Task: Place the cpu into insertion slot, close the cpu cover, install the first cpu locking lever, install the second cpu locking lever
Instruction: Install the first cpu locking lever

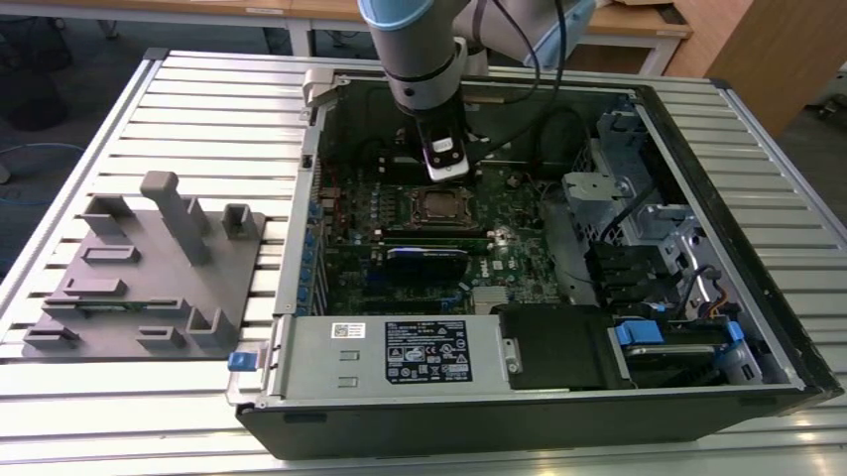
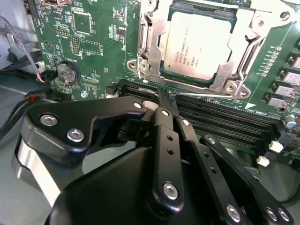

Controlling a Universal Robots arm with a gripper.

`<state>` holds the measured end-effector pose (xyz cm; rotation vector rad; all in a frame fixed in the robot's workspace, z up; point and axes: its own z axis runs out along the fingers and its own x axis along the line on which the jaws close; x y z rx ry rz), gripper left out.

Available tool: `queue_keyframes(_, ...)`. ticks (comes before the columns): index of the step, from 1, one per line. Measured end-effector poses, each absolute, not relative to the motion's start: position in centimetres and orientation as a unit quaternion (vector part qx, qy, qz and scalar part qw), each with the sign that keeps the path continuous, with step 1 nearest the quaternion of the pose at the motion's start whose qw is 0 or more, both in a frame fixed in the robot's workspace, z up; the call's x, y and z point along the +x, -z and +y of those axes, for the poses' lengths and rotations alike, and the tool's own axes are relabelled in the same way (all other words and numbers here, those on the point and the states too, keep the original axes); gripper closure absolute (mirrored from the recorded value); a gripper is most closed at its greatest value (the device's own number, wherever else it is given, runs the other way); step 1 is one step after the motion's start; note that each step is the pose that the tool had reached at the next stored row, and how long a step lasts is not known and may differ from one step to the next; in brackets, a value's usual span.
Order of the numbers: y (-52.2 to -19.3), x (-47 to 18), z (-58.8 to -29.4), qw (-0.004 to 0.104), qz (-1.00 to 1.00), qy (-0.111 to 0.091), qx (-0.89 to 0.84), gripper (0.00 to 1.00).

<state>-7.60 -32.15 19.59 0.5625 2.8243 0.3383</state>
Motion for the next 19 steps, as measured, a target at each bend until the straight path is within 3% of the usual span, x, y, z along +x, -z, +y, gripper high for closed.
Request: queue_keyframes(19, -18.9, -8.8, -32.2, 0.138, 0.964, -0.122, 0.191, 0.9)
